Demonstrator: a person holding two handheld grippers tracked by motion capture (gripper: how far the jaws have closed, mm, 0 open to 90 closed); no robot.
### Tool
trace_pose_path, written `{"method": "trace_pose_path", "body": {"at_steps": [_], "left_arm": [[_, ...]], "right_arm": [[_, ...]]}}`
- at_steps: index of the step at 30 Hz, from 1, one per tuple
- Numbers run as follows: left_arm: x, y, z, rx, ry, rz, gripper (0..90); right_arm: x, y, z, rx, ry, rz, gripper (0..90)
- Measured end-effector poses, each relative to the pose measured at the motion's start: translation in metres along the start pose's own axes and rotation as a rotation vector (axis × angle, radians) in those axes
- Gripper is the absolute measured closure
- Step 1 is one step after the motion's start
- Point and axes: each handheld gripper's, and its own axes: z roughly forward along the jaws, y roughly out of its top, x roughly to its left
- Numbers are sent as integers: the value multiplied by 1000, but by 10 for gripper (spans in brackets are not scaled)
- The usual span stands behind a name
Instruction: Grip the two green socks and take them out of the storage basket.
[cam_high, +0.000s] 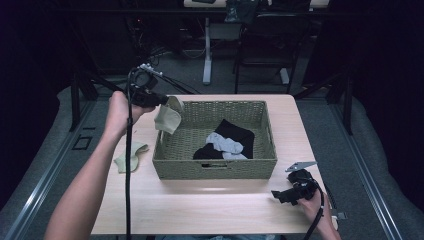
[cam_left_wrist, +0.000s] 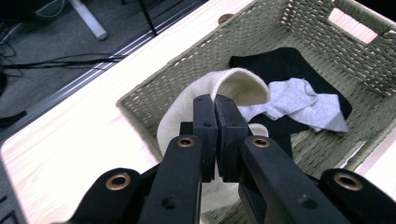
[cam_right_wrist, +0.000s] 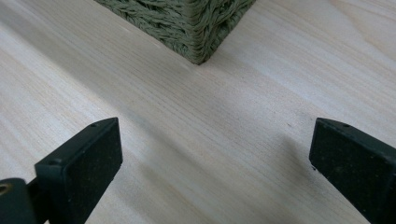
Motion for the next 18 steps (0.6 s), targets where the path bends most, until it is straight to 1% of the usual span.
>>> {"method": "trace_pose_path", "body": {"at_steps": [2,3,6,10,14,18], "left_arm": [[5,-4,-7,-3,7,-5,885],[6,-6,-10,-13,11,-16,885],[14,-13,-21,-22,25,-28,885],[26,-26,-34,-30,45,-52,885],[37,-40,-42,-32,63,-79,885],[47,-56,-47,-28,79,-110,885]], "right_arm": [[0,0,0,2,1,0,19],[0,0,0,1,1,0,19],[0,0,0,1,0,0,19],[0,0,0,-2,-3,3,19],[0,0,0,0,4,6,19],[1,0,0,1,-1,6,19]]}}
